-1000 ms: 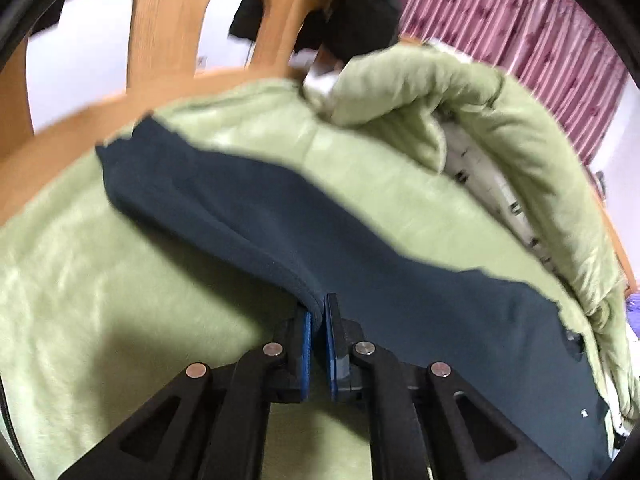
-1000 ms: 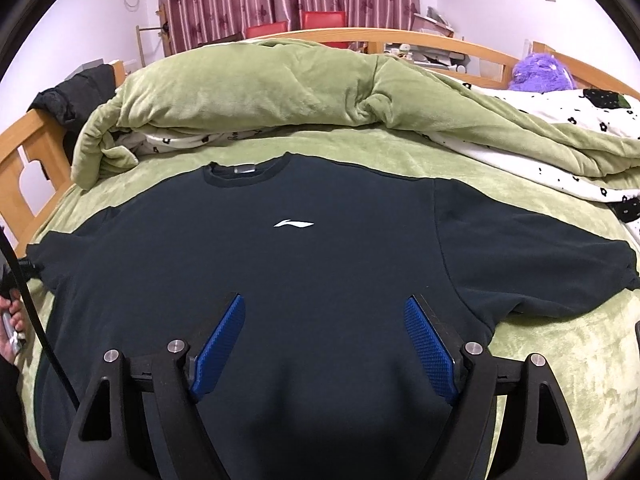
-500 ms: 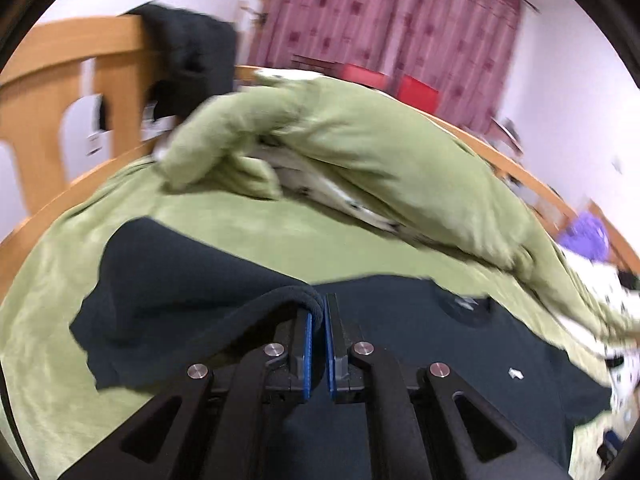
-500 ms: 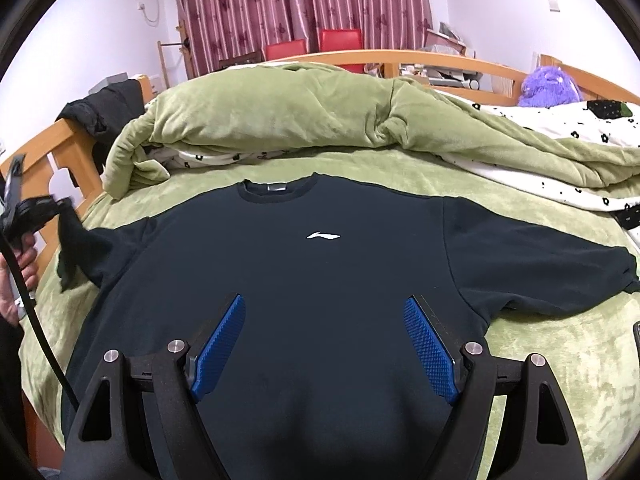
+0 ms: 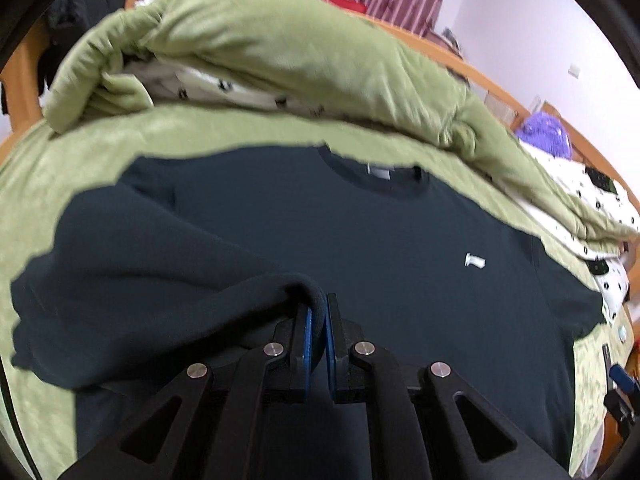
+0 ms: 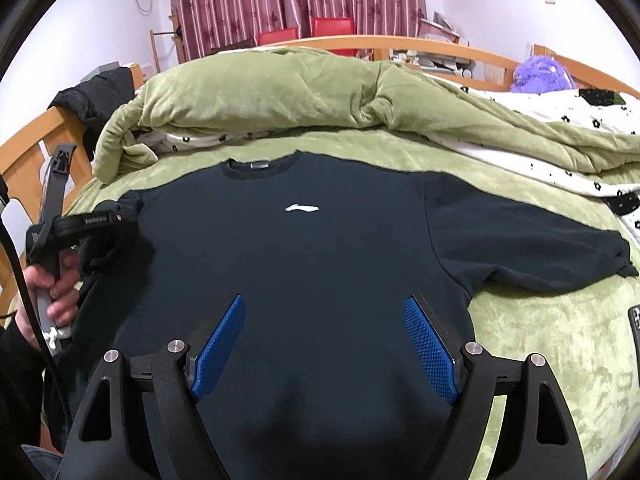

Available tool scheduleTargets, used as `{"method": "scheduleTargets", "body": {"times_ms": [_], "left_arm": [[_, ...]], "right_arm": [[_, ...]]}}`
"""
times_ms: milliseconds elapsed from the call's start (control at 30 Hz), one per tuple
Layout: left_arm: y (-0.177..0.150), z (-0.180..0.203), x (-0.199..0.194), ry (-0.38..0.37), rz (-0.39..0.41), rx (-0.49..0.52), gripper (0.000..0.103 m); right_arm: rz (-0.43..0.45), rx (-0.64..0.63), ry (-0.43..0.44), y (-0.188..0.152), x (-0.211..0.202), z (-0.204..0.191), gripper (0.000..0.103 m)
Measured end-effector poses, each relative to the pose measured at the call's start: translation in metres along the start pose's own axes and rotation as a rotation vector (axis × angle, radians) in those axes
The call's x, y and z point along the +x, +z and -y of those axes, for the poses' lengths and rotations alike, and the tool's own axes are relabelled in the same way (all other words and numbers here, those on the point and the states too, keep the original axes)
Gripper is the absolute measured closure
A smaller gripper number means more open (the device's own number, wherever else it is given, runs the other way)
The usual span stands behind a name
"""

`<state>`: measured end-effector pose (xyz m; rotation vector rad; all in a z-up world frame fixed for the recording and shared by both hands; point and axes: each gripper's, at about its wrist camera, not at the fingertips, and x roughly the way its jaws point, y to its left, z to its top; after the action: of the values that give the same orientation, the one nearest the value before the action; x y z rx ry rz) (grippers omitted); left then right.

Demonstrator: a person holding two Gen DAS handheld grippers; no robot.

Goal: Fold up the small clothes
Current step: 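Lift the sleeve with the left tool and fold it across the sweatshirt body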

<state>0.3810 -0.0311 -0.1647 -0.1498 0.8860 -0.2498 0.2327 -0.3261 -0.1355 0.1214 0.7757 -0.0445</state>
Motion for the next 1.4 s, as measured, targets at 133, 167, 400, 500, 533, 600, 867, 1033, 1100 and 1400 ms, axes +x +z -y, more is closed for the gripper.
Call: {"method": "scheduleTargets", "body": {"times_ms": [133, 167, 400, 500, 533, 600, 867, 1033, 1100, 1400], "left_arm": [[-0.011, -0.011, 0.000, -0.049, -0.074, -0.044, 0.083], [-0.013, -0.015, -0.003, -0.053, -0.080, -0.057, 0.071], [-0.032, -0.082, -0.059, -0.035, 0.021, -0.188, 0.034], [-0.036, -0.119, -0.075, -0.006, 0.040, -0.269, 0.034], [-0.038, -0.130, -0.078, 0.011, 0.041, -0.290, 0.034], [-0.043, -0.152, -0.082, 0.048, 0.043, -0.330, 0.034], [-0.059, -0.200, -0.063, 0.058, 0.027, -0.489, 0.035], [-0.055, -0.207, -0.043, 0.062, 0.024, -0.522, 0.036], [-0.052, -0.206, -0.038, 0.078, 0.038, -0.530, 0.041], [-0.014, -0.181, -0.063, 0.130, 0.183, -0.402, 0.087]], "right_arm": [[-0.010, 0.000, 0.003, -0.002, 0.005, -0.001, 0.022], [-0.010, -0.003, 0.007, -0.002, 0.005, -0.003, 0.022], [0.000, -0.037, 0.016, 0.002, 0.001, -0.025, 0.022], [0.004, -0.057, 0.018, 0.004, 0.000, -0.035, 0.022], [0.005, -0.062, 0.019, 0.005, 0.000, -0.038, 0.022], [0.005, -0.069, 0.019, 0.005, 0.001, -0.043, 0.022], [-0.018, -0.088, 0.011, 0.001, 0.009, -0.054, 0.022], [-0.029, -0.095, -0.006, 0.002, 0.015, -0.055, 0.022], [-0.033, -0.095, -0.010, 0.002, 0.017, -0.054, 0.022], [-0.032, -0.104, -0.025, 0.003, 0.018, -0.046, 0.022]]}}
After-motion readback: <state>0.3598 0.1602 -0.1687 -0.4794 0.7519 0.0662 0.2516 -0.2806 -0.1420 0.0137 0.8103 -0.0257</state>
